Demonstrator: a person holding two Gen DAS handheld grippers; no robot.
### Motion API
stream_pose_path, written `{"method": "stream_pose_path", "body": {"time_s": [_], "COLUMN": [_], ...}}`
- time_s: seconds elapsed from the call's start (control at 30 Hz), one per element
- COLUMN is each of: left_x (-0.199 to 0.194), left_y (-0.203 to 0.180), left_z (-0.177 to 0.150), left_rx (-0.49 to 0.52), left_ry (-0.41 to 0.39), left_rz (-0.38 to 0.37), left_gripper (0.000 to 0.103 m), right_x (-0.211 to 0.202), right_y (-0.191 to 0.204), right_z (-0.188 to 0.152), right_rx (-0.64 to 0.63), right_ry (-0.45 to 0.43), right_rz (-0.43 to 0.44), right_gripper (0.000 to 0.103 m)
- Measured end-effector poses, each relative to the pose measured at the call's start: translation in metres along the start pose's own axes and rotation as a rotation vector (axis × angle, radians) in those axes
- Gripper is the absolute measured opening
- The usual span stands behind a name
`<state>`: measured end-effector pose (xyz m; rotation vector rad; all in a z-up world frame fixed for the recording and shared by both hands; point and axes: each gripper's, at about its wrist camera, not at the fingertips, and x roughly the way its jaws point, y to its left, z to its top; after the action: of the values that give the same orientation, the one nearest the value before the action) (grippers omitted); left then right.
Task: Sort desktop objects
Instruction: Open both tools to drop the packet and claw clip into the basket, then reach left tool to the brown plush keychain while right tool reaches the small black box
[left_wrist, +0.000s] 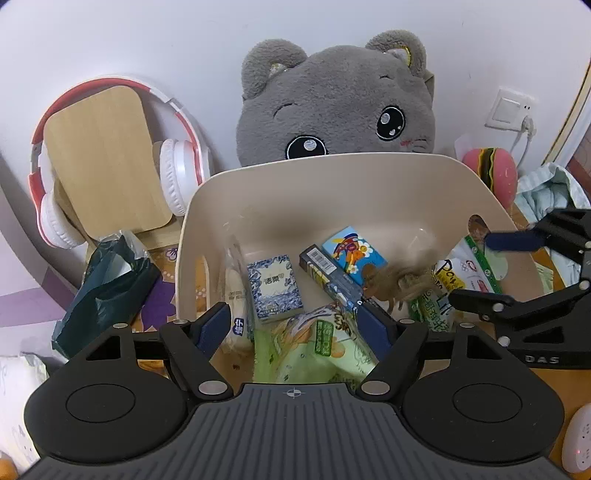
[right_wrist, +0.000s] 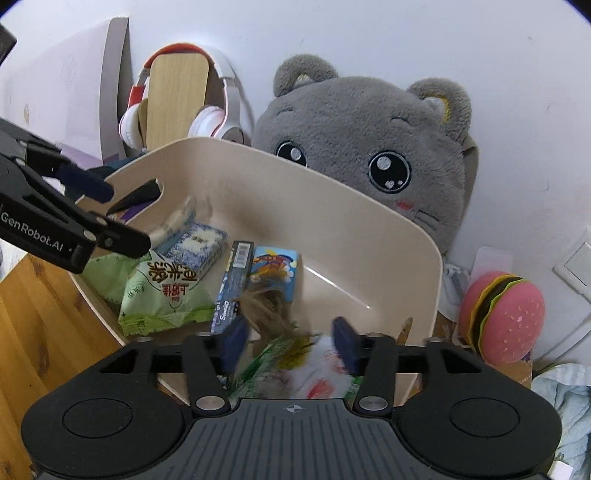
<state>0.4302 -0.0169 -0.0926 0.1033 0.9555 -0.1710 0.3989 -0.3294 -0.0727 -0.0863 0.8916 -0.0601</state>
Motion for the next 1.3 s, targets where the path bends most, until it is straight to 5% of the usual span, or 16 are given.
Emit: {"method": "stream_pose_path", "body": {"time_s": [0.23,0.53,0.93,1.3], "left_x": [-0.016,-0.044,-0.062,-0.059], "left_y": [0.003,0.001,-0.02,-0.052], "left_z": [-0.012,-0.031,-0.073,-0.15], "left_rx": [-0.028,-0.048,-0.018,-0.015], "left_ry": [-0.013,-0.034,0.001,0.142], "left_rz": [-0.011,-0.038,-0.091,-0.148], "left_gripper": [0.077,0.077,0.077,0.077], "right_x": [-0.023,-0.056,-0.075,-0.062], "right_y": [-0.002,0.001,0.001,0.031], "right_z": [-0.003,-0.025,-0.067,-0.109], "right_rx": [0.02,0.067,0.131,0.13], "right_ry": [-0.051,-0.089,-0.055,0.038], "right_rz": [0.011,0.032,0.025,0.051], "right_gripper": [0.091,0.102,0.103,0.103]}}
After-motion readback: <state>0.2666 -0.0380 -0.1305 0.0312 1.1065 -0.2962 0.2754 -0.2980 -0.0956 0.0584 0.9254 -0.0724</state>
